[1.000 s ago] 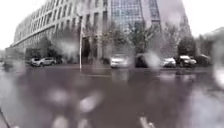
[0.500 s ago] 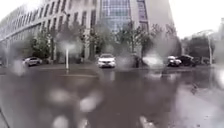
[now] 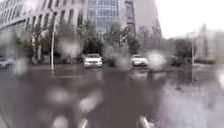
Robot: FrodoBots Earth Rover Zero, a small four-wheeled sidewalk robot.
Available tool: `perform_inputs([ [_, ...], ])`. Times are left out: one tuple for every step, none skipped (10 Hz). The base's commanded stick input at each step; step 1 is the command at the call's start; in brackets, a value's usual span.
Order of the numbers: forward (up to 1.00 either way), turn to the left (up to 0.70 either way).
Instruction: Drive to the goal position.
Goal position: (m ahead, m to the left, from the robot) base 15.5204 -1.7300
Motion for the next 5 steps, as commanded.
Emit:
perform_inputs([
  [0.00,-0.45],
  [0.00,-0.45],
  [0.00,-0.45],
  [0.00,-0.45],
  [0.00,-0.45],
])
